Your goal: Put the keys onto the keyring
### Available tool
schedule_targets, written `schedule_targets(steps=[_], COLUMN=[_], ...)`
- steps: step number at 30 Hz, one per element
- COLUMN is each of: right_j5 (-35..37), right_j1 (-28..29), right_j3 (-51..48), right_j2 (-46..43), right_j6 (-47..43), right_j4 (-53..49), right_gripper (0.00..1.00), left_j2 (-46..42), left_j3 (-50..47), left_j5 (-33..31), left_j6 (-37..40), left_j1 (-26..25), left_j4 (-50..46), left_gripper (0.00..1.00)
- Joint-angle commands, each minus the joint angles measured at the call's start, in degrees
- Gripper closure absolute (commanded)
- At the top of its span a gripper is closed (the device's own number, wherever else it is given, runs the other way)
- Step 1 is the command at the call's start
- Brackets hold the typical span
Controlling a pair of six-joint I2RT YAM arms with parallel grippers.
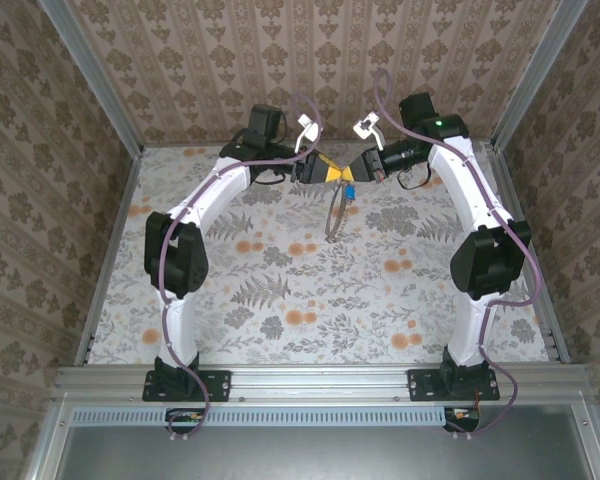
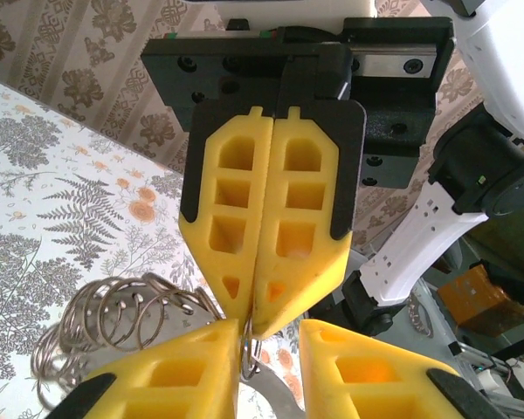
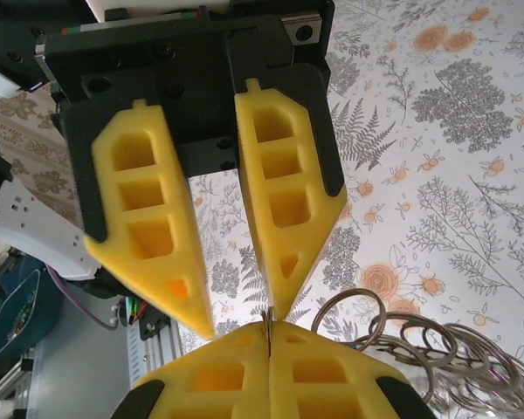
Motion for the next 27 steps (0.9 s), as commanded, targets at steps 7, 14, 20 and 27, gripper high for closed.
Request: schedule_targets(steps=[7,14,20,27], right_j5=[-1.47,-1.72,-1.91,-2.06], right_j1=[-0.47,-0.61,-0.64,-0.69], right_j3=[-0.66,-0.85,-1.00,-0.93], right_j2=[-1.64,-1.58,-1.50,-1.46], right_j6=[0.70,0.74,0.70,0.61], right_j4=[2.25,2.35,2.35,2.09], right_gripper=[1.00,1.00,1.00,1.00], left_j2=[-0.46,-0.64,-0.87,-0.95], left_j3=[-0.31,-0.51,-0.30,0.25], left_j5=[3.39,4.69,5.97,6.06], left_j6=[3.45,4.41,6.32,9.53], left_j1=[-0.82,-0.82,-0.82,-0.56], left_j4=[-2.80,-3.22,-5.14,-8.74], left_gripper=[0.76,0.79,0.83,0.83])
